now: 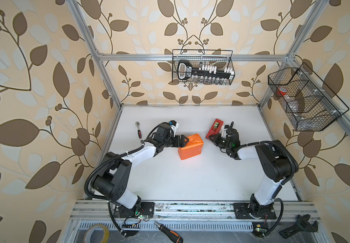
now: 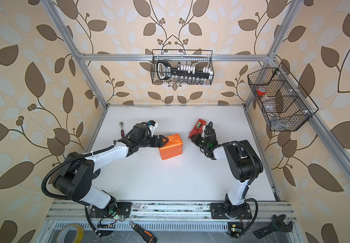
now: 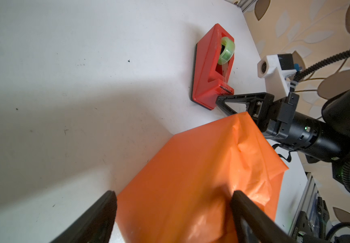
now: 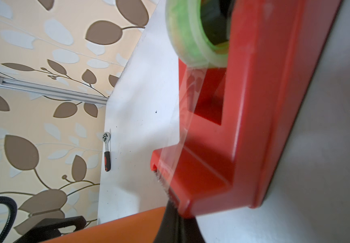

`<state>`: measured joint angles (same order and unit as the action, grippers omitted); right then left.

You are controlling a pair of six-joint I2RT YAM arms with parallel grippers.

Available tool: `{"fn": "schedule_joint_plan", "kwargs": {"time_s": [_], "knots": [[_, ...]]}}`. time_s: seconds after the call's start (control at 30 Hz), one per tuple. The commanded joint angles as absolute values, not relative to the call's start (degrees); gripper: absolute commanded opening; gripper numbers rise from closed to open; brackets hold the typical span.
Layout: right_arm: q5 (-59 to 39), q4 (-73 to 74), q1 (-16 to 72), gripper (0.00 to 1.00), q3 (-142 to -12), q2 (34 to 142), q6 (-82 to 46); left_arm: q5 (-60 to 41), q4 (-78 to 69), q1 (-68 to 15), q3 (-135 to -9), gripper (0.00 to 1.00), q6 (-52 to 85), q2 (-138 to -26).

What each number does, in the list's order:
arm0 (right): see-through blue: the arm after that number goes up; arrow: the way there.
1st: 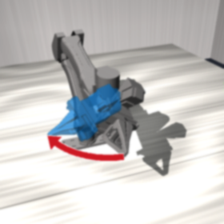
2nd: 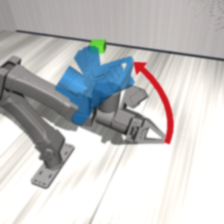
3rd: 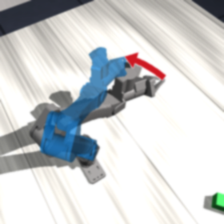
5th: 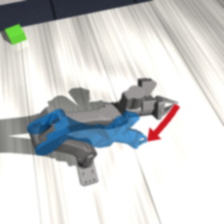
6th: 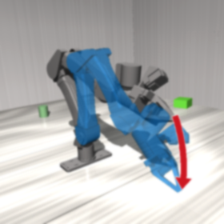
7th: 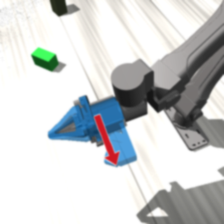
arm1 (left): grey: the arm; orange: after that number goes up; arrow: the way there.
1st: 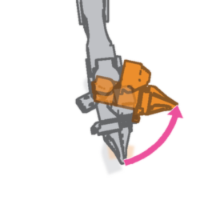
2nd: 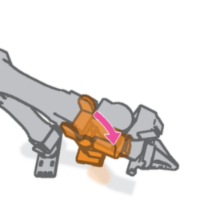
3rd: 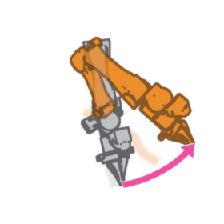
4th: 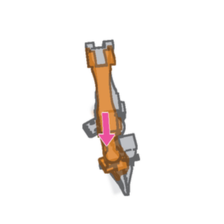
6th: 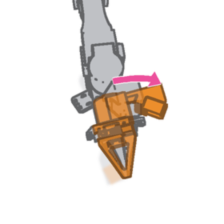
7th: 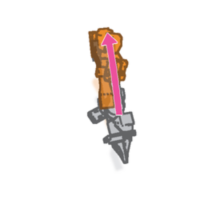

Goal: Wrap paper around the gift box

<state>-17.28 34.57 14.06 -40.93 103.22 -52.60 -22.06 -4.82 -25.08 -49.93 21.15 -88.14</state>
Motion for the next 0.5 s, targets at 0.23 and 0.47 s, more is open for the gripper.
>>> {"fn": "schedule_joint_plan", "kwargs": {"time_s": [0.23, 0.47], "knots": [[-12.6, 15.4, 13.6, 0.0, -43.4, 102.9, -43.3, -19.7, 1.3, -25.0, -47.6, 0.86, 19.2, -88.9], [-19.9, 13.1, 12.5, 0.0, -40.0, 91.1, -40.6, -20.0, 1.5, -25.0, -47.8, 0.86, 19.1, -89.1]]}}
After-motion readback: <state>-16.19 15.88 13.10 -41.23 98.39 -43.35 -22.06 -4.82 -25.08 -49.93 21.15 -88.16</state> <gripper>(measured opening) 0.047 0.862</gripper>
